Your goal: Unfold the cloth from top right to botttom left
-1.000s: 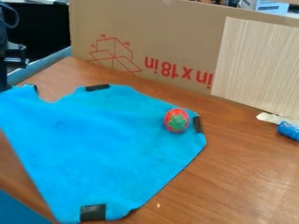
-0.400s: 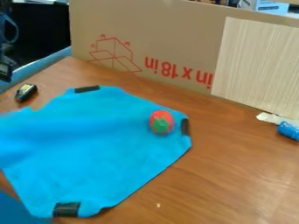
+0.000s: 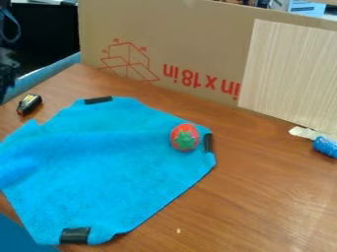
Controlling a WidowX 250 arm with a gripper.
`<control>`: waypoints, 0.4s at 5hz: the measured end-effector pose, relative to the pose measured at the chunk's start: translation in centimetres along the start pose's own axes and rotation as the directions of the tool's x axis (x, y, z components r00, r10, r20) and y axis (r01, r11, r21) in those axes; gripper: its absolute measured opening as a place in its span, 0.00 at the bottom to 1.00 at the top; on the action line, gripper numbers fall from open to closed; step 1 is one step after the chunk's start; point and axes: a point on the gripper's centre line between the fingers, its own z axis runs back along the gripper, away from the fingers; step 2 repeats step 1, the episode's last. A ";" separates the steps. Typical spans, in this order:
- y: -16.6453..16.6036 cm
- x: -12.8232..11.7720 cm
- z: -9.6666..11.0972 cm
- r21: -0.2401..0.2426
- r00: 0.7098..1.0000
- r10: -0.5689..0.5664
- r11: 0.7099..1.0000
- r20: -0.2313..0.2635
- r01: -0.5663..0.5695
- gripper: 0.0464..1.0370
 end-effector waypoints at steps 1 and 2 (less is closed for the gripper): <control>-0.4 0.7 2.6 -0.049 1.000 0.003 0.999 0.015 -0.002 0.96; -0.4 0.7 2.6 -0.049 1.000 0.003 0.999 0.015 -0.002 0.96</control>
